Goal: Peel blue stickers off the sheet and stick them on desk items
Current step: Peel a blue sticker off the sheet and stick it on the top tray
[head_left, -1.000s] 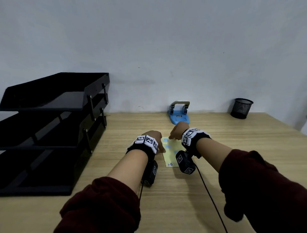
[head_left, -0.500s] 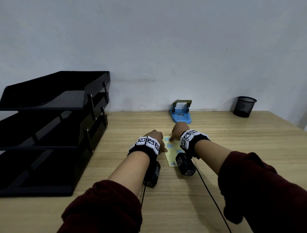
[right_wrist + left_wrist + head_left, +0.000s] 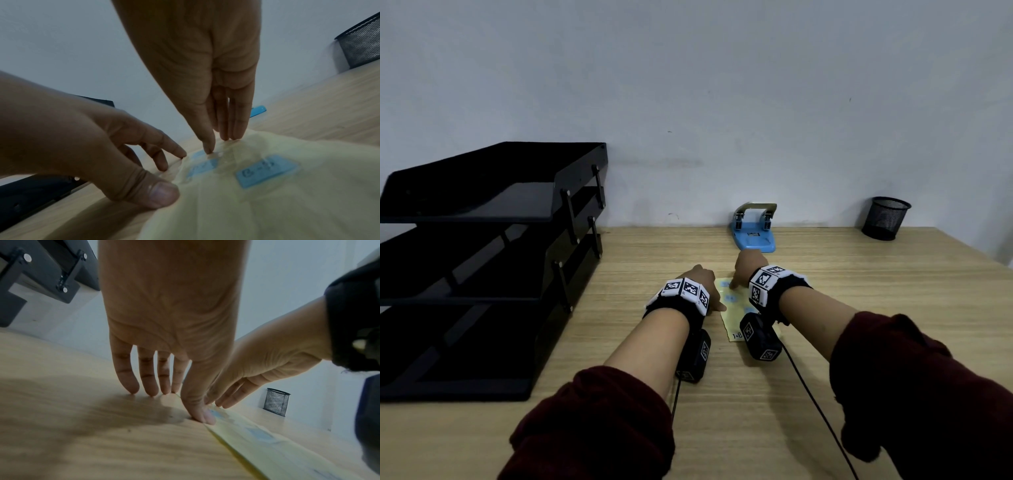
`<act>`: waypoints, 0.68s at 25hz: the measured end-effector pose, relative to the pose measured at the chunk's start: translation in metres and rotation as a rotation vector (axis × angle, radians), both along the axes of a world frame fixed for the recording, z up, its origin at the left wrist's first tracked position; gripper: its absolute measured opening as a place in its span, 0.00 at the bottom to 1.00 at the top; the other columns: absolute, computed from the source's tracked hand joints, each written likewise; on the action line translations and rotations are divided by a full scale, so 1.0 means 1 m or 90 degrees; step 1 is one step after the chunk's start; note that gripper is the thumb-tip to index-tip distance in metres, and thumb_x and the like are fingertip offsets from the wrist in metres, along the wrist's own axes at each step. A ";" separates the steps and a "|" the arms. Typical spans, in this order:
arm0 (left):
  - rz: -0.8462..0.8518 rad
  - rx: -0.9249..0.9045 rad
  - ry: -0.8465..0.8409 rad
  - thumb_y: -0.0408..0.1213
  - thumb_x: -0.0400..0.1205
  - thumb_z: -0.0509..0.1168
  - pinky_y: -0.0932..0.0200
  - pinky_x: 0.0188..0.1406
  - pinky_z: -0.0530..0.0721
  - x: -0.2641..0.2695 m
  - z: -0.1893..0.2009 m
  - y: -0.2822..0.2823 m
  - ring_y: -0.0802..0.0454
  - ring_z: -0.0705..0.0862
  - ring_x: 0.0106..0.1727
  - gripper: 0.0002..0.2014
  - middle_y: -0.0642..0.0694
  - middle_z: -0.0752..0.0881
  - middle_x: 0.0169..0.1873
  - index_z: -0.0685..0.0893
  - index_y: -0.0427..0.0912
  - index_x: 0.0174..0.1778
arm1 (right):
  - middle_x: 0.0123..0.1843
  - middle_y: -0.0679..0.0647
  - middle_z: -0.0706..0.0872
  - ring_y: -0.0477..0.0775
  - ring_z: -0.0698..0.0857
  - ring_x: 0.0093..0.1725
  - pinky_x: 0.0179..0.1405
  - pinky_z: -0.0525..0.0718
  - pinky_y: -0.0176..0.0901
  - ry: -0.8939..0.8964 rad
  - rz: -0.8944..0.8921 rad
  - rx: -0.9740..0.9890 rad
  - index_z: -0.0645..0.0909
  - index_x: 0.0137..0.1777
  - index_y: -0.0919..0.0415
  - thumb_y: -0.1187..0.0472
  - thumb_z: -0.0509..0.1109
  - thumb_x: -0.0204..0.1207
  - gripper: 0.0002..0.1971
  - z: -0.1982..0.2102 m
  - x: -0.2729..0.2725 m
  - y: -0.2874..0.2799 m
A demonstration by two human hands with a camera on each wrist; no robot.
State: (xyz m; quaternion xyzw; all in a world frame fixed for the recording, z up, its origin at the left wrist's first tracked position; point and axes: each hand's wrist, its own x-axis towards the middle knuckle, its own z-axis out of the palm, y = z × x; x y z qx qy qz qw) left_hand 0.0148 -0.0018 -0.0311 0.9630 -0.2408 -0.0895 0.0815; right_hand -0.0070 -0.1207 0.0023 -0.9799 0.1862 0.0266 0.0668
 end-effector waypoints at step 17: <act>0.009 -0.040 0.030 0.51 0.68 0.78 0.46 0.63 0.84 -0.002 0.003 0.005 0.41 0.82 0.65 0.36 0.39 0.76 0.69 0.77 0.40 0.69 | 0.45 0.59 0.88 0.57 0.88 0.48 0.40 0.84 0.43 -0.001 -0.009 0.068 0.85 0.40 0.67 0.58 0.80 0.65 0.12 -0.006 0.001 -0.002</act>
